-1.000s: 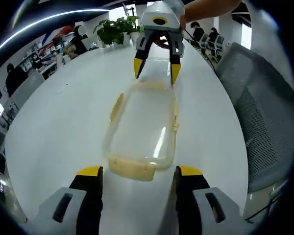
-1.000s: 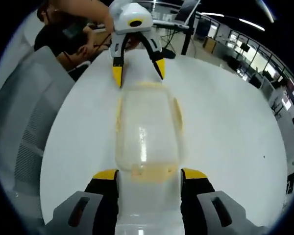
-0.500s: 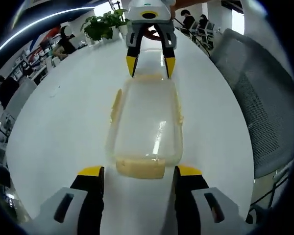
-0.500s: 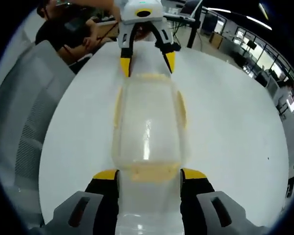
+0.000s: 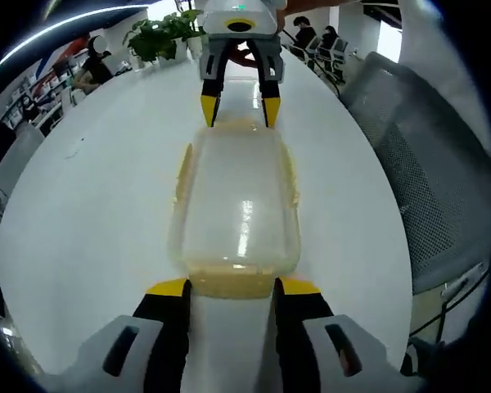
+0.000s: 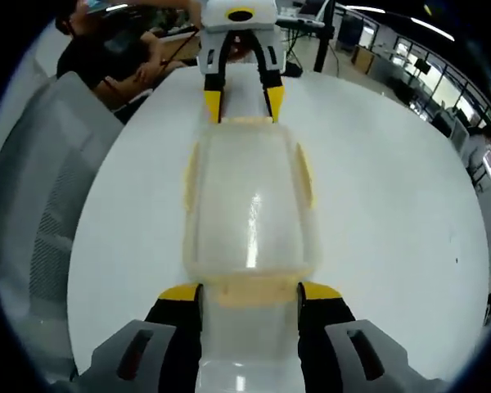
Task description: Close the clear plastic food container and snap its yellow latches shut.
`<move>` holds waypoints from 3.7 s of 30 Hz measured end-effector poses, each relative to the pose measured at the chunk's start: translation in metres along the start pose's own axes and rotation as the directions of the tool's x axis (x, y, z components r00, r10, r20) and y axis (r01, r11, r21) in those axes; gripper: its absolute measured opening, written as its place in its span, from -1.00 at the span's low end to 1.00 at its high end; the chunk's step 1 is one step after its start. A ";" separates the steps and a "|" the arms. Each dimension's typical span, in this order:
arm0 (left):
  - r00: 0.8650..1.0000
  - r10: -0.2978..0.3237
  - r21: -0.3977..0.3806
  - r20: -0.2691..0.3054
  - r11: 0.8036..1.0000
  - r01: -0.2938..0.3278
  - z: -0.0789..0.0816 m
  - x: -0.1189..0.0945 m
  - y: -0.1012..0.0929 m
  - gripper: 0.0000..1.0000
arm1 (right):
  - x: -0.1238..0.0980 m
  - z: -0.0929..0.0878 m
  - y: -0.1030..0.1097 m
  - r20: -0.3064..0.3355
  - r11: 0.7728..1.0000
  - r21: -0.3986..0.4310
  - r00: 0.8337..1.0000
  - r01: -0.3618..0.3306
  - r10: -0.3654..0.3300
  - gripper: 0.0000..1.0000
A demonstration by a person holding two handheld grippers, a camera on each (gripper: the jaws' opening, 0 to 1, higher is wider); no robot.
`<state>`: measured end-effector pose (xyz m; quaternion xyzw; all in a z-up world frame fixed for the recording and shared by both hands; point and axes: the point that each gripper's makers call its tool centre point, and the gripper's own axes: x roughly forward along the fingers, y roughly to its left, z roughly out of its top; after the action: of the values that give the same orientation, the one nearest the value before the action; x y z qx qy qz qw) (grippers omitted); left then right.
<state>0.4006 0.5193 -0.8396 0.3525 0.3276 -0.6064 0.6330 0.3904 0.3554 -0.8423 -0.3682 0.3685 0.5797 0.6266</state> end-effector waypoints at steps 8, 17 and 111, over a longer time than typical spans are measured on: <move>1.000 -0.031 -0.003 -0.003 1.000 0.031 0.001 0.002 0.000 -0.21 | 0.001 0.001 -0.001 0.002 1.000 0.005 1.000 -0.025 0.025 -0.12; 0.999 -0.043 0.009 -0.019 0.999 0.043 0.002 0.003 0.002 -0.21 | 0.002 0.001 -0.002 -0.009 1.000 0.010 1.000 -0.029 0.029 -0.19; 0.998 0.019 0.092 0.053 0.995 -0.024 0.148 0.003 -0.008 -0.23 | -0.124 -0.074 0.004 0.003 0.995 0.014 0.995 0.100 -0.100 -0.22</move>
<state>0.3907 0.3933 -0.7630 0.3690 0.2787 -0.6230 0.6309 0.3765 0.2332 -0.7661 -0.3809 0.3525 0.5458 0.6579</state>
